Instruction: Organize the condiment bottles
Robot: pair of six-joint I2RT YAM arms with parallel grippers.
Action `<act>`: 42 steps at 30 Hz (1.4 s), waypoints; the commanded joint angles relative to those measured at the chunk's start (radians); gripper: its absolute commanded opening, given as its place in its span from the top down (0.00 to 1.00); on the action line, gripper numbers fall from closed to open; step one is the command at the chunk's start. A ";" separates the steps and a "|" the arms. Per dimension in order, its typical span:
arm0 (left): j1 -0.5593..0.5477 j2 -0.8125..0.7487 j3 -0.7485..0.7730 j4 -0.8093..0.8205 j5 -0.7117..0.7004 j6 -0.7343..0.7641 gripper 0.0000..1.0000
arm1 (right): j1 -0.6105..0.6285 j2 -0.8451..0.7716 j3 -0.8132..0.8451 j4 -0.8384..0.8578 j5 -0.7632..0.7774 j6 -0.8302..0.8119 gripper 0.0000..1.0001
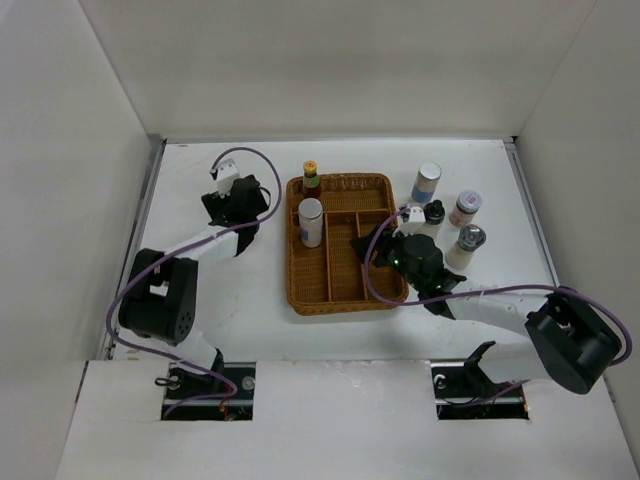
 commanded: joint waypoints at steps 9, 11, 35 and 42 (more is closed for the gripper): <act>0.024 0.003 -0.005 0.112 0.025 0.031 0.66 | 0.007 -0.001 0.008 0.040 0.012 -0.008 0.35; 0.004 -0.112 -0.074 0.111 -0.003 0.033 0.70 | 0.007 0.004 0.016 0.030 0.008 -0.009 0.35; -0.597 -0.439 -0.163 0.087 -0.006 0.137 0.71 | 0.007 -0.140 -0.059 0.102 0.102 -0.032 0.70; -0.602 -0.306 -0.229 0.210 -0.006 0.156 0.71 | 0.007 -0.239 -0.076 0.082 0.175 -0.048 0.50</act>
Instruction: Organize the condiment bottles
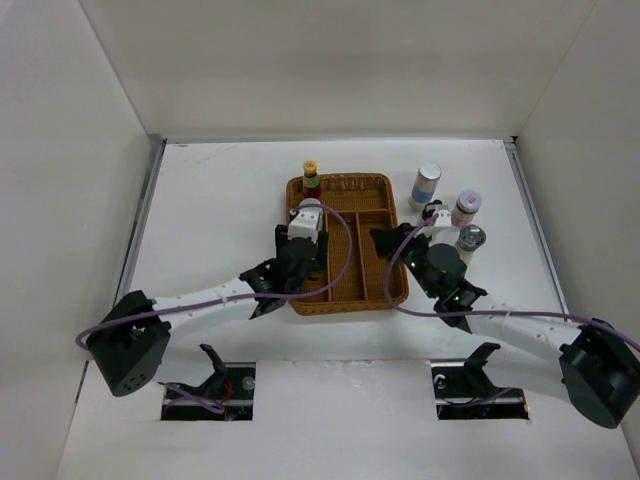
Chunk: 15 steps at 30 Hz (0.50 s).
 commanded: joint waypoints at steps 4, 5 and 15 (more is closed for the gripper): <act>-0.013 0.022 -0.071 0.240 -0.026 0.010 0.68 | 0.016 -0.002 0.067 -0.056 0.043 -0.039 0.51; -0.014 0.023 -0.080 0.241 -0.028 0.008 0.67 | 0.026 0.007 0.085 -0.085 0.047 -0.045 0.54; -0.021 -0.072 -0.140 0.260 -0.017 0.004 0.14 | 0.048 -0.100 0.157 -0.314 0.207 -0.089 0.78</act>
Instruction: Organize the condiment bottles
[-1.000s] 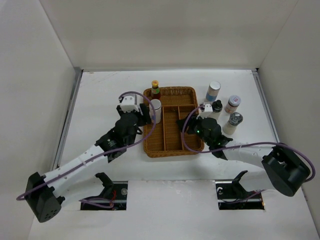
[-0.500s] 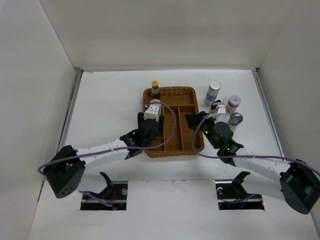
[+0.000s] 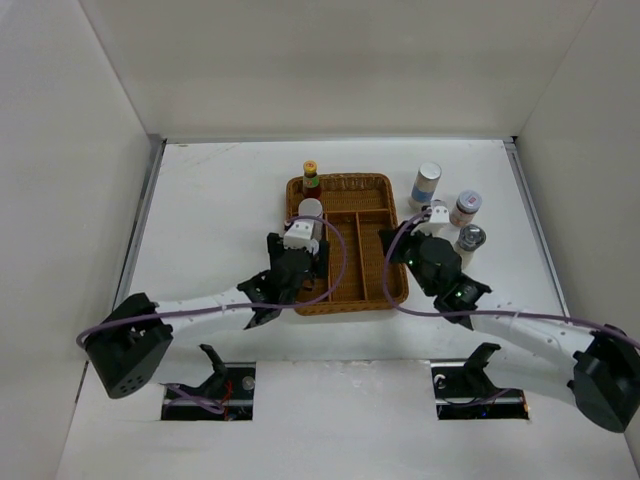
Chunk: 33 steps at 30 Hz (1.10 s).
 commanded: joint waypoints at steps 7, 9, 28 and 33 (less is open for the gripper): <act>0.017 -0.269 -0.087 0.287 -0.026 -0.007 0.00 | -0.043 -0.168 0.113 -0.278 0.289 -0.047 0.34; 0.031 -0.326 -0.133 0.369 -0.046 -0.012 0.00 | -0.059 -0.189 0.132 -0.349 0.355 -0.050 0.25; 0.149 -0.423 -0.336 0.437 -0.183 -0.224 0.00 | -0.493 -0.052 0.210 -0.601 0.268 -0.044 0.00; 0.152 -0.409 -0.336 0.437 -0.183 -0.228 0.00 | -0.504 0.057 0.227 -0.553 0.225 -0.041 0.00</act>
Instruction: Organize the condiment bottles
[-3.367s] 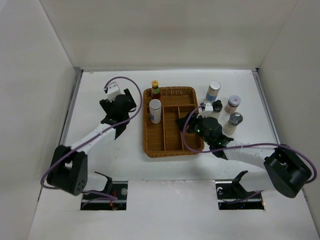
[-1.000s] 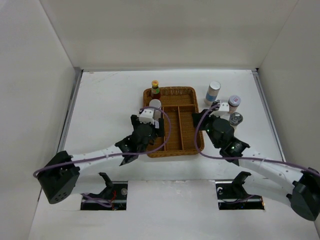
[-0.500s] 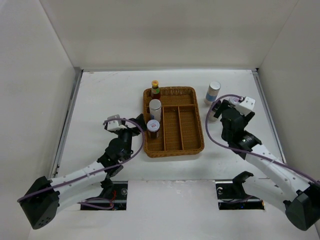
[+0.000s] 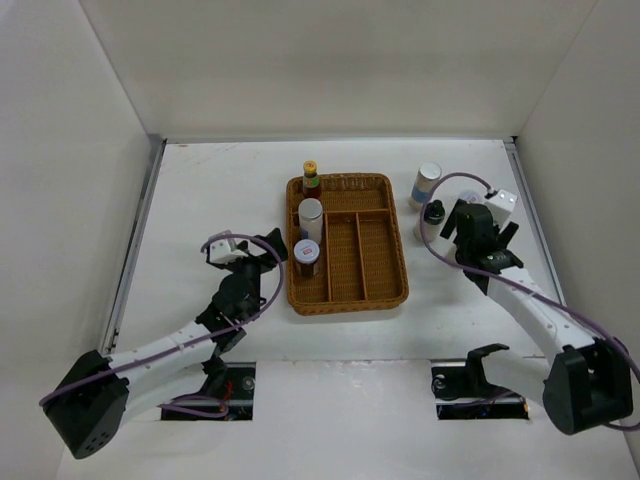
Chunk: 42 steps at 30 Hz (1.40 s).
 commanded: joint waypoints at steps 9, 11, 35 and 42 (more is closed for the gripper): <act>0.024 0.064 -0.002 0.045 0.036 -0.042 0.00 | -0.042 0.139 -0.002 0.204 -0.037 0.023 0.11; 0.030 0.065 -0.002 0.043 0.048 -0.047 0.00 | -0.040 0.156 -0.010 0.239 -0.011 0.018 0.18; 0.089 0.093 -0.010 0.040 0.068 -0.083 0.00 | 0.515 0.136 0.284 0.308 -0.067 0.004 0.48; 0.112 0.093 -0.021 0.040 0.068 -0.085 0.00 | 0.518 0.426 0.455 0.463 -0.201 -0.008 0.47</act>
